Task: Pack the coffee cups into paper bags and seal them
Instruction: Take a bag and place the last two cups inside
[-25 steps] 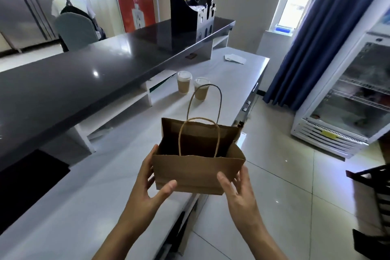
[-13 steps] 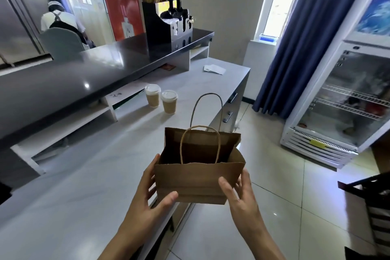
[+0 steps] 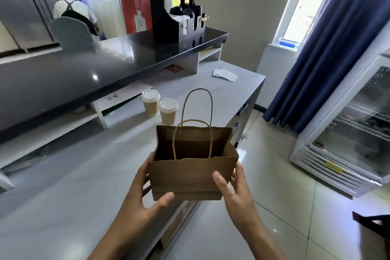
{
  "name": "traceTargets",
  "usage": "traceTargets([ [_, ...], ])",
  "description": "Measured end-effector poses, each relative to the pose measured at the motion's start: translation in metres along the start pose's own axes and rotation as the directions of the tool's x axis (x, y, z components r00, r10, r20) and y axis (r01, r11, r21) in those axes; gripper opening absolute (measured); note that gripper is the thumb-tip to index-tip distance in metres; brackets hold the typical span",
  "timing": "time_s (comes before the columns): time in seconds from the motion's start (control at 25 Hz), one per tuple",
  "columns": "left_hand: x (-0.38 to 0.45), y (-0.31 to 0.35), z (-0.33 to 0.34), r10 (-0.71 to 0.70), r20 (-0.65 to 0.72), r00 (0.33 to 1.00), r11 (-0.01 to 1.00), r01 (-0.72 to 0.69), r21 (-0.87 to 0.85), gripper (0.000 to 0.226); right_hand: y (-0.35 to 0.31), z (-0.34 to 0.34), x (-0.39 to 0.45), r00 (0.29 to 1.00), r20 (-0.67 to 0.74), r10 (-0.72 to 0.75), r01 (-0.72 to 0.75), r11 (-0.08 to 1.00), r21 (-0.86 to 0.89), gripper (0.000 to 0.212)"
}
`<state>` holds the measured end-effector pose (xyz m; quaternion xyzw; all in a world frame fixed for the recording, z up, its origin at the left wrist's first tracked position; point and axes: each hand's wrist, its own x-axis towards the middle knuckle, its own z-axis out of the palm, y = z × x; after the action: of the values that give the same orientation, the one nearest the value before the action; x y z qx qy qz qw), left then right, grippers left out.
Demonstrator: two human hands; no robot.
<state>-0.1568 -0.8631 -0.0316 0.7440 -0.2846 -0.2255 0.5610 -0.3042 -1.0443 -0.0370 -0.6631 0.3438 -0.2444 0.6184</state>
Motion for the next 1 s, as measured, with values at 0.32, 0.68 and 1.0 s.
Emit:
traceTargets([
  [0.32, 0.069, -0.017, -0.023, -0.127, -0.137, 0.982, 0.991, 0.132, 0.027, 0.087, -0.007, 0.04, 0.116, 0.98, 0.193, 0.044, -0.042, 0.999, -0.016, 0.053],
  [0.68, 0.091, -0.028, -0.044, -0.201, -0.315, 0.928, 0.98, 0.191, -0.062, 0.104, -0.009, 0.09, 0.202, 0.876, 0.48, 0.056, -0.025, 0.997, -0.07, 0.059],
  [1.0, 0.126, -0.025, -0.027, -0.259, -0.538, 0.802, 0.965, 0.233, -0.118, 0.09, -0.025, 0.107, 0.272, 0.74, 0.67, 0.049, -0.008, 0.998, -0.064, 0.04],
])
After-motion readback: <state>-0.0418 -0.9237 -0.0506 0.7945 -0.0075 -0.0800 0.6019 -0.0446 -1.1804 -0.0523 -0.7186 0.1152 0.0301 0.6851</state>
